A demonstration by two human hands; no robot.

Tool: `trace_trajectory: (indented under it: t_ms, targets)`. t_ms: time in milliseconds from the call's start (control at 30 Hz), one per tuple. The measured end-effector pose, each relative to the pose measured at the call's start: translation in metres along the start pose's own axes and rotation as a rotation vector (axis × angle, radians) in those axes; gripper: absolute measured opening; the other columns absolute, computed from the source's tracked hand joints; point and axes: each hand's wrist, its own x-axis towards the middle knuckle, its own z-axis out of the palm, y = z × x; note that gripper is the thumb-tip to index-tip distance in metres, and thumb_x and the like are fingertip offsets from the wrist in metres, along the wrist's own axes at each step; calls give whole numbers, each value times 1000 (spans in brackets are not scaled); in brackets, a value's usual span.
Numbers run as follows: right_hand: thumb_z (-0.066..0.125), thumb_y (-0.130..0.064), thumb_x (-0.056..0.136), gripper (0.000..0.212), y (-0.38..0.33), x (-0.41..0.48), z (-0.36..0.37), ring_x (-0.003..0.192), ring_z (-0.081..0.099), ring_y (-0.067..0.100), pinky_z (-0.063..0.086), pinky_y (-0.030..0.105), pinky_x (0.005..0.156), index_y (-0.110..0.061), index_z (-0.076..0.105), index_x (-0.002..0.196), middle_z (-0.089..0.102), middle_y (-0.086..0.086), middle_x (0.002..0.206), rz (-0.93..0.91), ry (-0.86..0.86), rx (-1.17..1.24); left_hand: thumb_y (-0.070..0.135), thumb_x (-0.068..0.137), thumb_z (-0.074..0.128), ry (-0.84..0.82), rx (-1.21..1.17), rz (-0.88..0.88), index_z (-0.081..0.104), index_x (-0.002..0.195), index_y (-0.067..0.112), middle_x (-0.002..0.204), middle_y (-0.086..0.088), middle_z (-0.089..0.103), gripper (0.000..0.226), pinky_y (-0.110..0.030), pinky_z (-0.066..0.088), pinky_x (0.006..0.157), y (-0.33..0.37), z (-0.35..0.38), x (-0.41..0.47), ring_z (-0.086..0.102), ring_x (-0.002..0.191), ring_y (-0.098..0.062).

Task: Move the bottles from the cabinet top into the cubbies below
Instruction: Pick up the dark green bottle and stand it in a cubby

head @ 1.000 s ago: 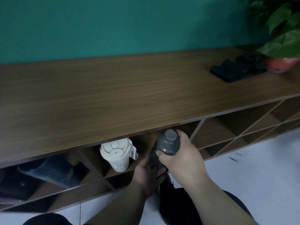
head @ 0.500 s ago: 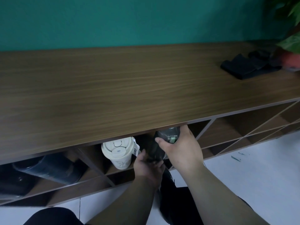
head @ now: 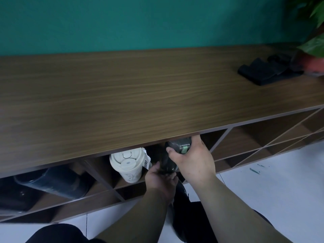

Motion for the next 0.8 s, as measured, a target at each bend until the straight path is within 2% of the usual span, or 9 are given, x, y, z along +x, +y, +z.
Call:
trace_trajectory:
  t_ms: [300,400,467,533,567,600,633,700,800]
  targets:
    - [80,-55,65,65,2,-1,0,98,62,14,57,38,77,-32,42,112,59,-12,105,31,-39,113,27,102,46,25,191,56,52,148,1,158,-24,51,54,-49,28,127,-2,-7,-9,37,154,-42]
    - [84,-52,60,82,8,-6,-3,115,57,10,54,36,89,-34,39,126,55,-15,124,48,-86,165,29,102,45,33,446,17,60,132,6,116,-14,68,40,-44,43,105,-11,-6,-45,57,132,-39]
    - [83,-47,62,103,15,-13,-10,130,45,4,47,35,99,-40,24,146,47,-18,141,61,-147,201,26,105,44,14,580,76,69,121,6,111,-6,75,36,-33,48,89,-16,-5,-73,66,115,-23]
    - [81,-36,68,111,19,-19,-18,129,41,-6,42,29,99,-39,11,154,36,-16,152,75,-220,253,16,106,47,25,655,233,72,110,15,97,-3,82,26,-30,49,77,-16,2,-95,71,98,-17]
    - [79,-30,72,109,21,-21,-22,121,43,-13,40,24,96,-38,10,155,34,-15,155,77,-245,290,11,106,48,10,662,307,71,107,20,95,-1,82,24,-30,49,79,-15,9,-106,71,95,-17]
    - [77,-24,75,106,21,-23,-26,117,44,-15,38,22,93,-37,10,156,33,-15,156,81,-255,324,11,106,49,-21,690,364,69,111,24,104,4,80,24,-29,48,87,-15,12,-110,70,102,-14]
    - [75,-20,77,102,22,-23,-28,120,43,-12,36,23,95,-36,12,156,33,-15,156,88,-253,351,17,106,51,-54,752,413,64,129,27,122,13,72,28,-28,44,99,-15,19,-118,63,116,-9]
    - [72,-16,80,95,20,-23,-29,137,36,3,34,34,109,-32,17,156,34,-10,157,107,-242,407,45,95,54,-97,958,480,30,163,27,147,26,39,74,-22,24,115,-13,26,-122,35,139,3]
    - [71,-19,82,85,16,-23,-25,137,39,8,33,43,115,-29,26,154,43,-11,151,105,-221,455,70,77,46,-143,1104,648,6,168,25,172,15,14,109,-26,12,129,-9,40,-121,14,154,4]
